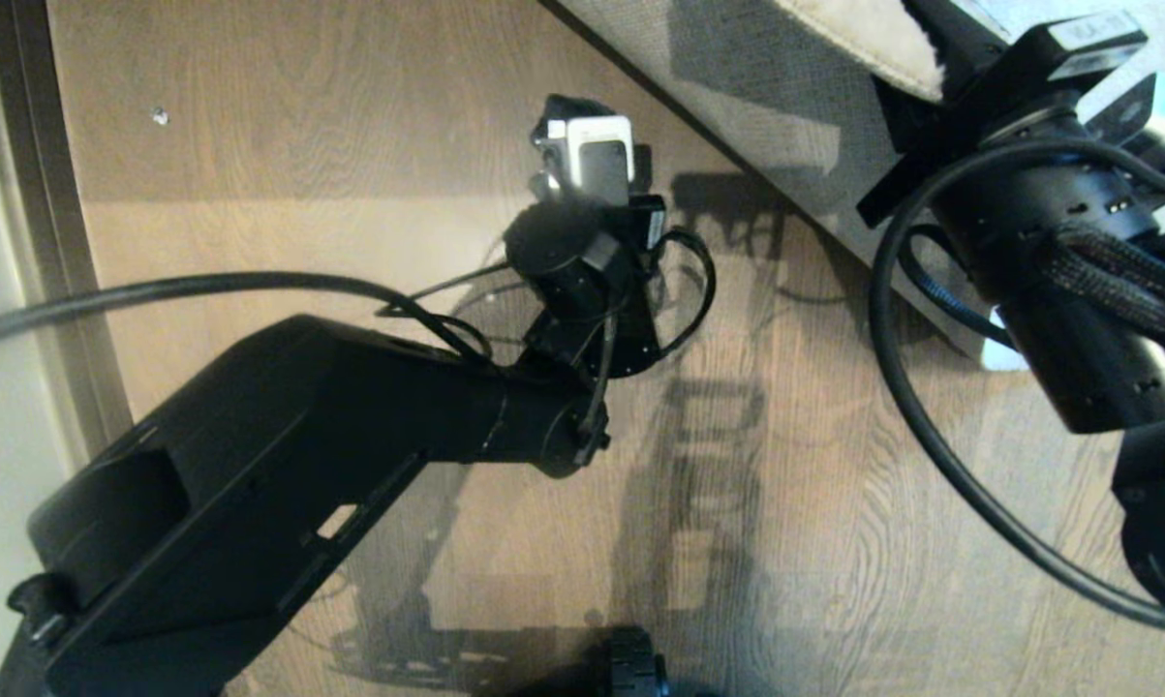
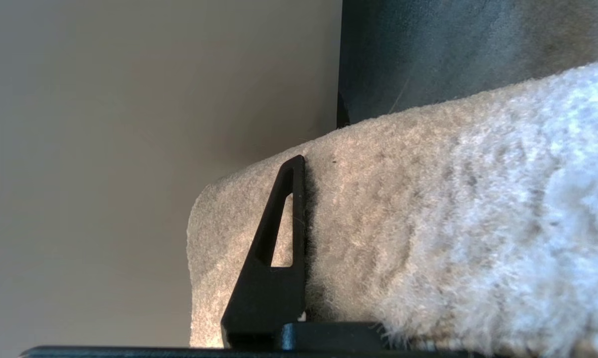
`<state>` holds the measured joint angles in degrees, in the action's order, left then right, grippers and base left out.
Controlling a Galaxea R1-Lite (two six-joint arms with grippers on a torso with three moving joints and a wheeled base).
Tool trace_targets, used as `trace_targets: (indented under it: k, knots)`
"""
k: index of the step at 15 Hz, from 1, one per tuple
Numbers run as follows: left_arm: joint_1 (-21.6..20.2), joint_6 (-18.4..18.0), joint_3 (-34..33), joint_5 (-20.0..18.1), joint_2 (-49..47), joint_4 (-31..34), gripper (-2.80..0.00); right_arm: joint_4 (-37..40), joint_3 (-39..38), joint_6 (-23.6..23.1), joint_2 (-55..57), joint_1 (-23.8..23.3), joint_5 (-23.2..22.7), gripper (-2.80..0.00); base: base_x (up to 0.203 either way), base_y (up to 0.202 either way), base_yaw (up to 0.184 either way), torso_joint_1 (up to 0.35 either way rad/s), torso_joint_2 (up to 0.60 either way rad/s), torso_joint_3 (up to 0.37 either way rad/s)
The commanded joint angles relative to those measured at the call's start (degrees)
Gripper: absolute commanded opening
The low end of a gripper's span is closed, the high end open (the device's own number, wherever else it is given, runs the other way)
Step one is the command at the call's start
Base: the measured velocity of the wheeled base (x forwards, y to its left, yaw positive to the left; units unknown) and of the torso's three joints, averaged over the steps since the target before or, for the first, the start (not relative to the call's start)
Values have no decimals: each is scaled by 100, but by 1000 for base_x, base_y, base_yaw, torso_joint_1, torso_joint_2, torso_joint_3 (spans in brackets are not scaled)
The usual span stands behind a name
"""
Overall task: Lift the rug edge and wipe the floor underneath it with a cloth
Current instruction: Wipe the floor under the carpet with a rag
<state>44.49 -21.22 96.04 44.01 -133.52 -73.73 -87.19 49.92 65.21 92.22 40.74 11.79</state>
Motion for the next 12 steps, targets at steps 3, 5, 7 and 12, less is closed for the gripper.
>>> trace_targets:
  k: [3,5,7,12]
  knots:
    - [195,-10,-231,299,-30,-196,-280,-255,0,36,15,4,8,-280,0,0,0,0,0,0]
    - [357,-5,-365,417,-42,-307,-280,-255,-4,36,15,4,8,-280,0,0,0,0,0,0]
    - [403,-5,-402,424,-113,-352,-280,-255,-2,42,15,4,8,-280,0,0,0,0,0,0]
    - [351,2,-359,411,-325,-356,-280,-255,-44,36,15,-22,8,-280,0,0,0,0,0,0]
